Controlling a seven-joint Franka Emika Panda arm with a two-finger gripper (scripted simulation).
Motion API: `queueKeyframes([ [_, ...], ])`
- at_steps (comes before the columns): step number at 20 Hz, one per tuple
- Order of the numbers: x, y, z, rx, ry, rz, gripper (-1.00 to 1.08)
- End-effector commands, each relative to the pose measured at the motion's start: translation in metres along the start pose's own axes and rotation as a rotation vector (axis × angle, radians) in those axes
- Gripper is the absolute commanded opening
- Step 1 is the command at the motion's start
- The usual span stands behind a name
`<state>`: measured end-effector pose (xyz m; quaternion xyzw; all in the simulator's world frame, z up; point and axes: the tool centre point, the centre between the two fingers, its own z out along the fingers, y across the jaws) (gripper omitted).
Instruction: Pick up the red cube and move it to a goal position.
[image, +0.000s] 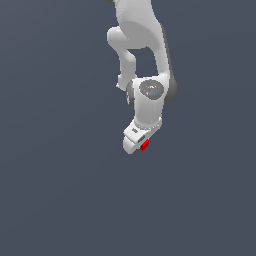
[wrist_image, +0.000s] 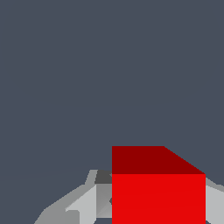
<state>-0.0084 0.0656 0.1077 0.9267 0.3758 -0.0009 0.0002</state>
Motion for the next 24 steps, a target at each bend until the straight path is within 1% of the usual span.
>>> queueKeyframes([
  [1,-0.005,-0.001,-0.026,-0.001,0.001,0.0,-1.0],
  [15,-0.035,-0.008,-0.186,0.0,0.002,-0.002,-1.0],
  [20,-0.042,-0.009,-0.229,0.001,0.003,-0.002,-1.0],
  [24,-0.047,-0.008,-0.254,0.001,0.002,-0.001,-1.0],
])
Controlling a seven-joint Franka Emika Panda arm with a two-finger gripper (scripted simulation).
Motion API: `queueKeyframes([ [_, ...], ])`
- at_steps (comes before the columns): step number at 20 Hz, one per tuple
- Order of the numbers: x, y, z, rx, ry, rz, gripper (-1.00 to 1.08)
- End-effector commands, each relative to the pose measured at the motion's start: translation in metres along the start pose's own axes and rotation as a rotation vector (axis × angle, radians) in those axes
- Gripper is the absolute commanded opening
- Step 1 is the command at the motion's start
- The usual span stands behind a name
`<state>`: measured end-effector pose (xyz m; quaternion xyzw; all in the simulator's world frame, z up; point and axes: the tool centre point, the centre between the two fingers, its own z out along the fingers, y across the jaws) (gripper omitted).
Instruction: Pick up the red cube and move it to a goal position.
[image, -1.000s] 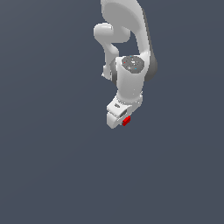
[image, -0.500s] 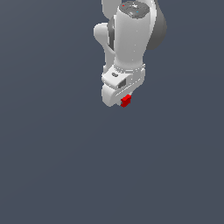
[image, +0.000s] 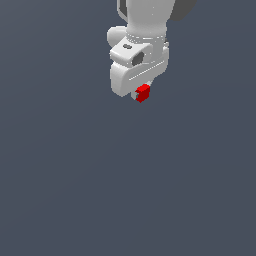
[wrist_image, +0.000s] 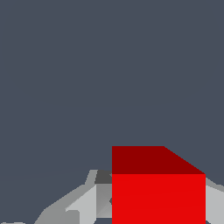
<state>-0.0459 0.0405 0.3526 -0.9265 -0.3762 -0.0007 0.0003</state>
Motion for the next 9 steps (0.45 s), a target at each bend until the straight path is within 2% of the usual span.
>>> queueKeyframes([
  [1,-0.002,0.0,-0.014,0.001,-0.001,0.0,-1.0],
  [9,-0.005,0.0,-0.031,0.0,-0.001,0.001,-1.0],
])
